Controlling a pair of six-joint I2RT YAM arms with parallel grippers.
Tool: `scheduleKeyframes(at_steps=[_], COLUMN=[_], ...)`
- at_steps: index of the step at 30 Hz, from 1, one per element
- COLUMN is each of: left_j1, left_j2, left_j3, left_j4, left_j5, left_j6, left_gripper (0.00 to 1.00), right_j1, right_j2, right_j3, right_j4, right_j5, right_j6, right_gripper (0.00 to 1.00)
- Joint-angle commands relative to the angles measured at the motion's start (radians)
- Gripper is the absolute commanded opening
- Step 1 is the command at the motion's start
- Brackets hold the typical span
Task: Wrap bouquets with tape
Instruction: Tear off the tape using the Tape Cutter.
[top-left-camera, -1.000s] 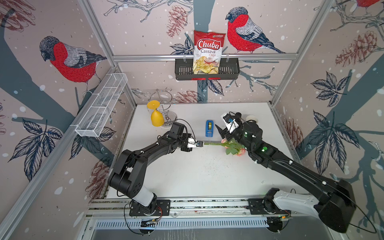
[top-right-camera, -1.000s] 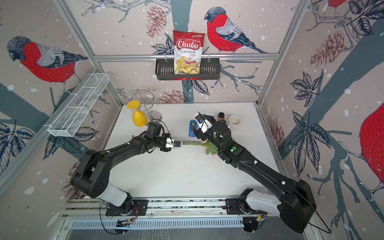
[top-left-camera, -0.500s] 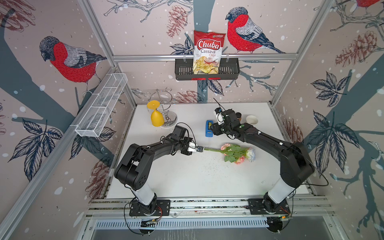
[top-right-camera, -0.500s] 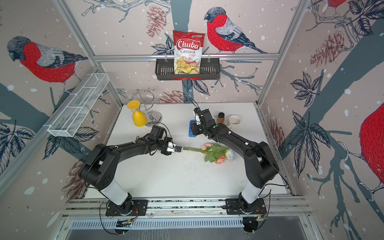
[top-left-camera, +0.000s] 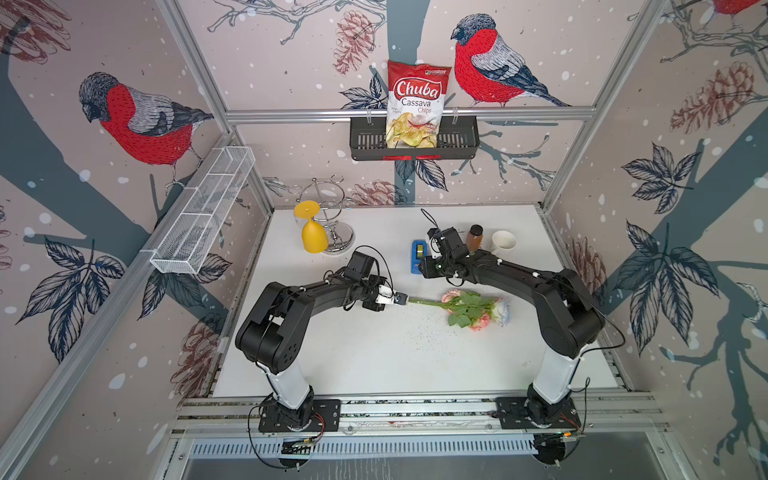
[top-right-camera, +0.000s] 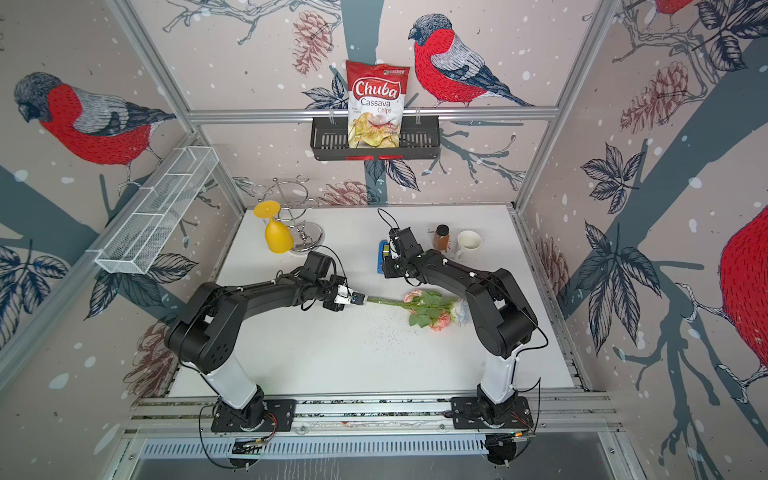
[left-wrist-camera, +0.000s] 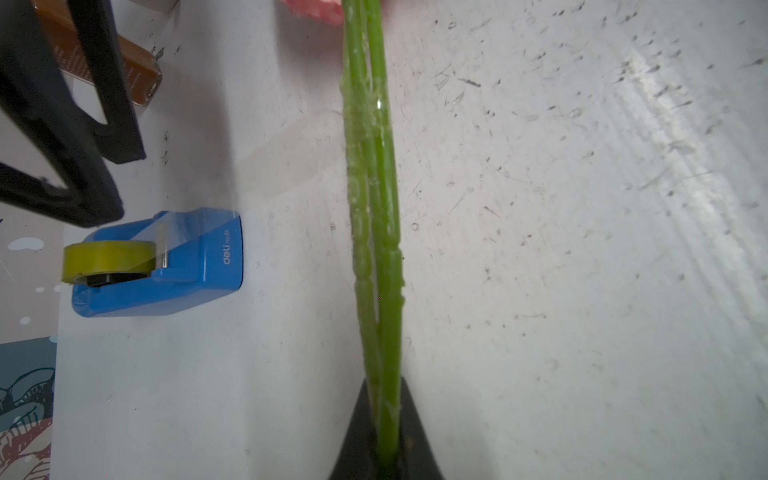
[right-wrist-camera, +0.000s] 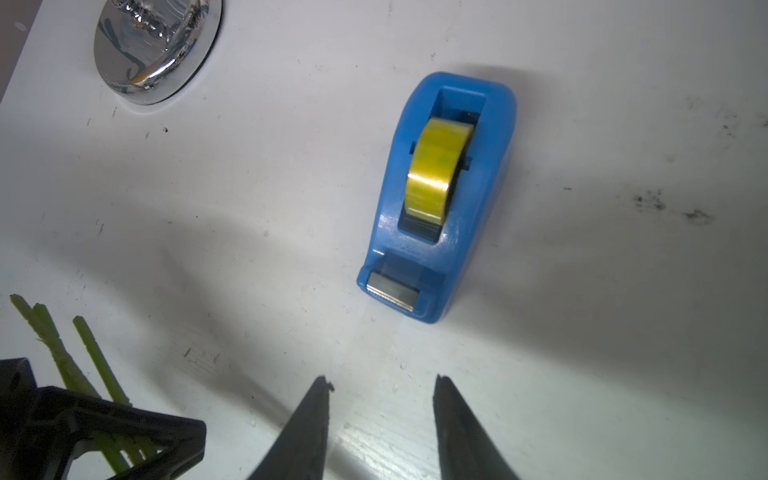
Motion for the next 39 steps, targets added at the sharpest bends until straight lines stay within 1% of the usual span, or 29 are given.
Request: scheduleKeyframes(at_steps=[1, 7, 15, 23, 28, 30, 34, 35, 39], left_j1=[-0.004, -0.004, -0.003, -0.003, -0.003, -0.003, -0.004, -0.004, -0.004], left_j2=[0.007, 0.005, 0.003, 0.006, 0.007, 0.008, 0.011, 0.011, 0.006], left_j3=[0.007, 0.011, 0.018, 0.022, 0.022, 0.022, 0.022, 0.021, 0.022], left_j4=[-0.029, -0.037, -0.043, -0.05, -0.051, -0.051, -0.054, -0.053, -0.055], left_j5=[0.028, 0.024, 0.022, 0.026, 0.031, 0.032, 0.038, 0.039, 0.04], left_j6=[0.025, 0.026, 0.029, 0.031, 0.034, 0.036, 0.036, 0.036, 0.034], left_gripper=[0.0, 0.0, 0.0, 0.0, 0.0, 0.0, 0.0, 0.0, 0.0], right_j1=[-0.004, -0.015, -0.015, -0.018, -0.018, -0.018, -0.019, -0.019, -0.019], right_j2=[0.012, 0.04, 0.035, 0.05, 0.051, 0.053, 0.069, 0.071, 0.091], right_j3=[-0.006, -0.028, -0.064, -0.09, -0.127, -0.144, -0.156, -0.161, -0.173], right_j4=[0.053, 0.105, 0.167, 0.206, 0.248, 0.271, 0.285, 0.289, 0.297], right_j5=[-0.004, -0.042, -0.076, -0.094, -0.106, -0.109, -0.126, -0.126, -0.125], right_j6=[0.047, 0.078, 0.126, 0.164, 0.197, 0.208, 0.216, 0.219, 0.234], right_gripper=[0.43, 0.33, 0.33, 0.26, 0.19, 0.15, 0.02, 0.0, 0.0])
